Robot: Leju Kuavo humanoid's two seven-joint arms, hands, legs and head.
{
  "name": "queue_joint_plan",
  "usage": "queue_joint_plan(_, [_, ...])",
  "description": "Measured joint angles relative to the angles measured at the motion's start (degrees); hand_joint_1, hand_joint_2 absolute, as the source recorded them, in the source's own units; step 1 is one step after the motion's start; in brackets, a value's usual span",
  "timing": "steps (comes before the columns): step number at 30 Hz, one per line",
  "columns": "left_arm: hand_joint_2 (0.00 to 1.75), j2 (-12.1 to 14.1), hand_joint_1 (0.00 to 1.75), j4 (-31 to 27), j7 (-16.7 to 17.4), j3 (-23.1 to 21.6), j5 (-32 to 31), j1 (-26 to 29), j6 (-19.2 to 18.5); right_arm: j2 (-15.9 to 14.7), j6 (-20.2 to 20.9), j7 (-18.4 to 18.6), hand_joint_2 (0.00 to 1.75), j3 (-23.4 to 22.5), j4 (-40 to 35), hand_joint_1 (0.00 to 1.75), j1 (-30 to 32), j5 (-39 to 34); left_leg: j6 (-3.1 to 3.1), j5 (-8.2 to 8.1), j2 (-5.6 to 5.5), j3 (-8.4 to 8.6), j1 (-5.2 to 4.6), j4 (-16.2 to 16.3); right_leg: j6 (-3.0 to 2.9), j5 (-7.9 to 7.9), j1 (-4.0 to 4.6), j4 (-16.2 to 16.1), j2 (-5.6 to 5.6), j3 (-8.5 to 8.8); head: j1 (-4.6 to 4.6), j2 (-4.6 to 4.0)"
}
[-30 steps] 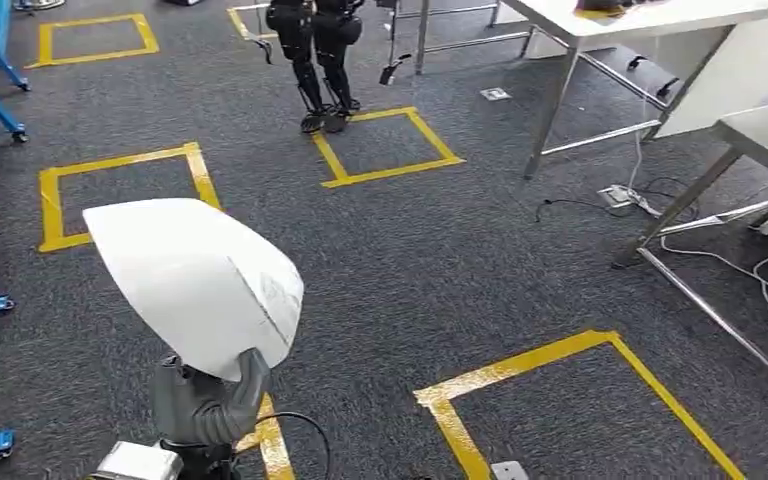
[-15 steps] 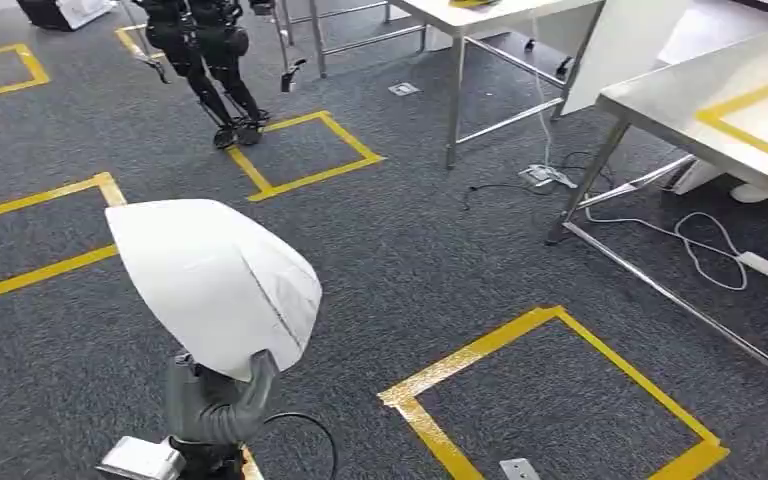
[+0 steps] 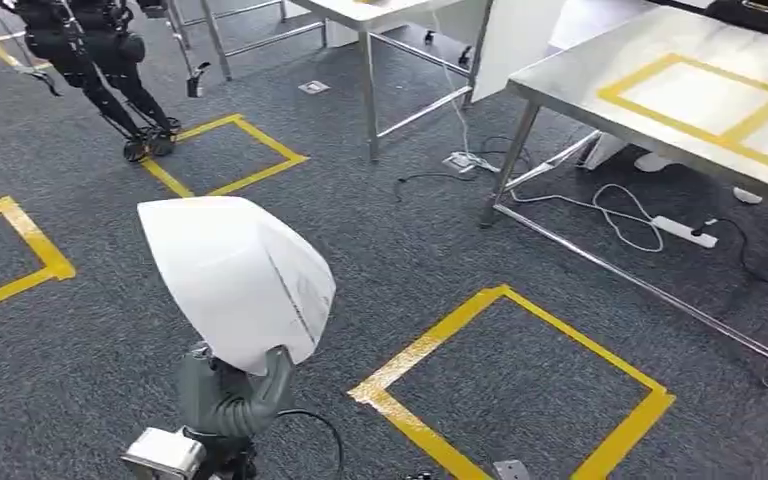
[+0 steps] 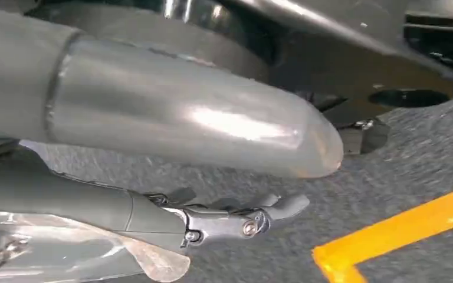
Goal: Take the parts from the cabinet and place them on the table.
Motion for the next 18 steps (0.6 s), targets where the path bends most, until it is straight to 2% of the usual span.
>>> queue_joint_plan(1, [1.75, 0.0, 1.75, 0.1, 0.0, 0.0, 0.0, 0.0, 0.0, 0.0, 0.0, 0.0, 0.00, 0.0, 0.0, 0.00, 0.0, 0.0, -0.20, -0.20, 0.66, 0.28, 0.00, 0.0, -0.17, 2.58, 0.04, -6.0, -1.38, 3.32, 0.02, 0.00])
queue_joint_plan(2, [1.75, 0.0, 1.75, 0.1, 0.0, 0.0, 0.0, 0.0, 0.0, 0.0, 0.0, 0.0, 0.00, 0.0, 0.0, 0.00, -0.1, 0.0, -0.49, -0.41, 1.15, 0.59, -0.13, 0.0, -0.37, 3.31, 0.28, -10.2, -4.65, 5.60, 0.04, 0.00])
queue_joint_plan(3, [1.75, 0.0, 1.75, 0.1, 0.1, 0.0, 0.0, 0.0, 0.0, 0.0, 0.0, 0.0, 0.00, -0.1, 0.0, 0.00, -0.4, 0.0, -0.93, -0.73, 1.72, 0.64, -0.65, 0.2, -0.99, 2.93, 0.75, -10.7, -5.48, 6.41, -0.04, 0.00])
queue_joint_plan(4, [1.75, 0.0, 1.75, 0.2, 0.1, 0.0, 0.0, -0.1, 0.0, 0.0, 0.0, -0.1, 0.00, -0.1, 0.0, 0.00, -0.5, 0.0, -1.13, -0.70, 2.09, 0.69, -0.61, 0.1, -1.37, 3.04, 0.79, -10.6, -4.46, 6.09, -0.11, 0.00])
queue_joint_plan(6, [1.75, 0.0, 1.75, 0.3, 0.0, -0.1, 0.1, -0.2, -0.3, -0.2, 0.0, -0.1, 0.00, -0.1, 0.0, 0.00, -0.3, 0.1, -1.60, -0.88, 3.34, 1.13, -0.51, -0.1, -1.85, 2.91, 1.04, -10.6, -3.21, 5.83, -0.13, 0.00])
queue_joint_plan(7, [1.75, 0.0, 1.75, 0.3, -0.1, -0.1, 0.1, -0.3, -0.4, -0.2, 0.0, -0.1, 0.00, -0.1, 0.0, 0.00, -0.3, 0.1, -2.12, -1.31, 3.72, 1.35, -0.45, 0.0, -2.37, 3.20, 0.66, -11.0, -2.38, 6.23, -0.07, 0.00])
queue_joint_plan(8, [1.75, 0.0, 1.75, 0.3, -0.1, -0.1, 0.1, -0.4, -0.4, -0.2, 0.0, -0.1, 0.00, -0.1, 0.0, 0.00, -0.2, 0.0, -2.46, -2.07, 0.69, 1.28, -0.17, 1.0, -2.59, 3.31, 0.47, -11.2, -1.62, 6.36, -0.33, 0.00])
queue_joint_plan(9, [1.75, 0.0, 1.75, 0.3, -0.3, -0.1, 0.1, -0.4, -0.4, -0.2, 0.0, -0.1, 0.00, -0.1, 0.0, 0.00, -0.3, -0.1, -2.49, -3.73, -1.64, 0.18, -0.05, 3.7, -3.04, 3.31, 0.35, -11.1, -1.00, 6.46, -0.66, 0.00])
queue_joint_plan(10, [1.75, 0.1, 1.75, 0.4, -0.3, -0.1, 0.1, -0.3, -0.4, -0.2, 0.0, -0.1, 0.00, -0.1, 0.0, 0.00, -0.4, -0.1, -2.49, -5.81, -2.72, -1.77, -0.05, 7.8, -3.24, 3.28, 0.35, -11.1, -0.17, 6.50, -0.59, 0.00])
queue_joint_plan(11, [1.75, 0.2, 1.75, 0.5, -0.3, -0.1, 0.1, -0.2, -0.4, -0.2, 0.0, -0.2, 0.00, -0.1, 0.0, 0.00, -0.6, -0.1, -2.55, -7.72, -3.21, -4.15, -0.07, 12.6, -3.33, 3.25, 0.39, -11.1, 0.80, 6.52, -0.64, 0.00])
queue_joint_plan(12, [1.75, 0.3, 1.75, 0.6, -0.3, -0.1, 0.1, -0.2, -0.4, -0.2, 0.0, -0.3, 0.00, -0.1, 0.0, 0.00, -0.6, -0.3, -2.55, -8.66, -3.35, -6.14, -0.11, 16.2, -3.38, 3.22, 0.50, -11.1, 1.78, 6.58, -0.61, 0.00])
queue_joint_plan(13, [1.75, 0.4, 1.75, 0.6, -0.3, -0.1, 0.1, -0.1, -0.4, -0.2, 0.0, -0.4, 0.00, -0.2, 0.0, 0.00, -0.5, -0.4, -2.44, -8.19, -3.38, -7.03, -0.11, 17.2, -3.40, 3.21, 0.56, -11.1, 2.73, 6.70, -0.59, 0.00])
queue_joint_plan(14, [1.75, 0.5, 1.75, 0.6, -0.3, -0.1, 0.1, 0.0, -0.4, -0.2, -0.1, -0.5, 0.00, -0.3, 0.0, 0.00, -0.3, -0.4, -2.25, -6.32, -3.47, -6.67, -0.12, 15.7, -3.42, 3.18, 0.61, -11.1, 3.71, 6.86, -0.59, 0.00])
queue_joint_plan(15, [1.75, 0.5, 1.75, 0.6, -0.3, -0.1, 0.1, 0.0, -0.4, -0.2, -0.2, -0.7, 0.00, -0.4, 0.0, 0.00, -0.3, -0.4, -2.01, -3.71, -3.68, -5.43, -0.13, 12.3, -3.41, 3.17, 0.62, -11.1, 4.61, 7.02, -0.61, 0.00])
queue_joint_plan(16, [1.75, 0.5, 1.75, 0.6, -0.3, -0.1, 0.1, 0.0, -0.4, -0.2, -0.2, -0.8, 0.00, -0.5, 0.0, 0.00, -0.3, -0.5, -1.74, -0.80, -4.45, -3.56, -0.13, 7.6, -3.36, 3.14, 0.62, -11.0, 5.52, 7.17, -0.59, 0.00])
queue_joint_plan(17, [1.75, 0.5, 1.75, 0.6, -0.3, -0.1, 0.1, 0.0, -0.4, -0.2, -0.2, -0.8, 0.00, -0.5, 0.0, 0.00, -0.3, -0.6, -1.49, 1.71, -6.94, -1.74, -0.06, 2.8, -3.26, 3.07, 0.54, -11.0, 6.26, 7.19, -0.63, 0.00])
queue_joint_plan(18, [1.75, 0.5, 1.75, 0.6, -0.3, -0.1, 0.1, 0.0, -0.4, -0.2, -0.2, -0.8, 0.00, -0.5, 0.0, 0.00, -0.4, -0.8, -1.16, 0.99, -9.70, -1.30, 0.20, 1.6, -2.94, 3.05, 0.76, -10.8, 6.91, 6.91, -0.50, 0.00])
